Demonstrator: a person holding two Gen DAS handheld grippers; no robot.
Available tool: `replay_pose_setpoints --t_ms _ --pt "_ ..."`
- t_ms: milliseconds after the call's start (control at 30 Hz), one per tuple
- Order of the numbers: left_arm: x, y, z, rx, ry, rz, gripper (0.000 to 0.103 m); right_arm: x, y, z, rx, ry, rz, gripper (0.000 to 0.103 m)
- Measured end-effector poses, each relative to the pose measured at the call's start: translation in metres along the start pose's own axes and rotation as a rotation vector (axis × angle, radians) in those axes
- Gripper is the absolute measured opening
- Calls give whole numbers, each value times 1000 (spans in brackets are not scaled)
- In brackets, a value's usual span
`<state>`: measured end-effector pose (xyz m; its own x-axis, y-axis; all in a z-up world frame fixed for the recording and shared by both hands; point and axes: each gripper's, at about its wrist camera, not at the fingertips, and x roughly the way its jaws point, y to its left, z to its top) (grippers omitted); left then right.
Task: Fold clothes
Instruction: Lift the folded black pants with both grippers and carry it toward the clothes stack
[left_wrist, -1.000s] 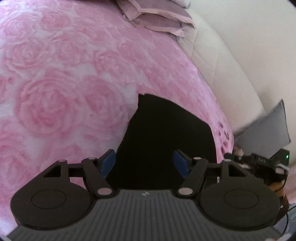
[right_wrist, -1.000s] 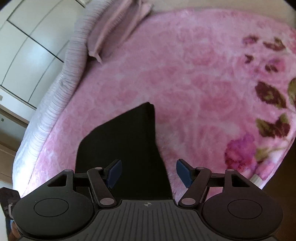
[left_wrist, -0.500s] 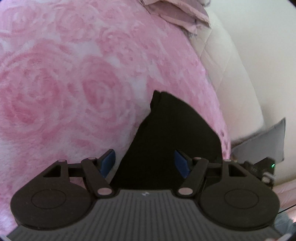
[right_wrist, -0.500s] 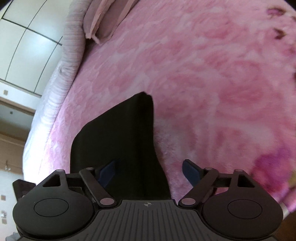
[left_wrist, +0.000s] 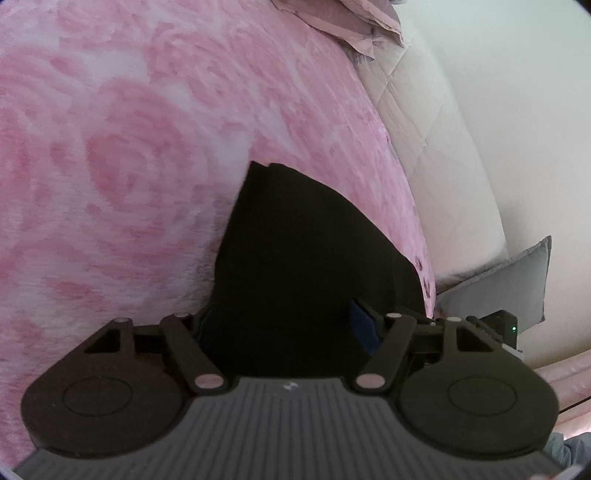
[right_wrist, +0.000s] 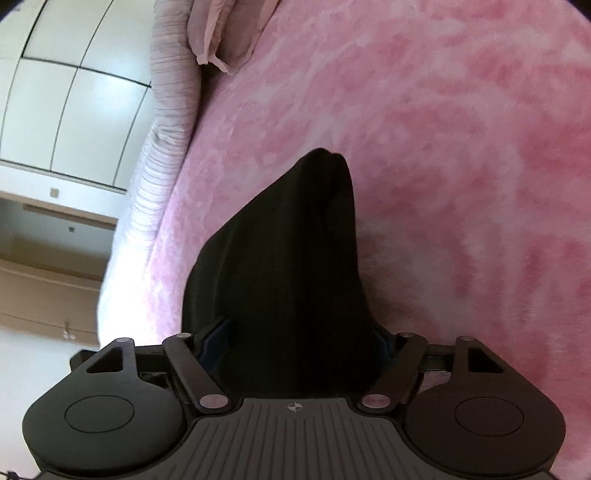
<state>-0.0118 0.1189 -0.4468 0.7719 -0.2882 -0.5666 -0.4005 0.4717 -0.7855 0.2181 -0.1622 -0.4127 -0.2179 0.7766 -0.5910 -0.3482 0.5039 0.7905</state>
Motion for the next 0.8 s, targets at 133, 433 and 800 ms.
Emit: replay_pose_setpoints --t_ms 133,433,800 --pt "-2 -2 -2 -2 -16 -17 40 8 -4 -2 58 5 66 49" --pt "-62 -11 -14 1 -102 -52 27 4 27 -19 122 -16 136 35" --pt "-318 -7 -102 -104 -352 18 27 36 203 -117 32 138 260 34"
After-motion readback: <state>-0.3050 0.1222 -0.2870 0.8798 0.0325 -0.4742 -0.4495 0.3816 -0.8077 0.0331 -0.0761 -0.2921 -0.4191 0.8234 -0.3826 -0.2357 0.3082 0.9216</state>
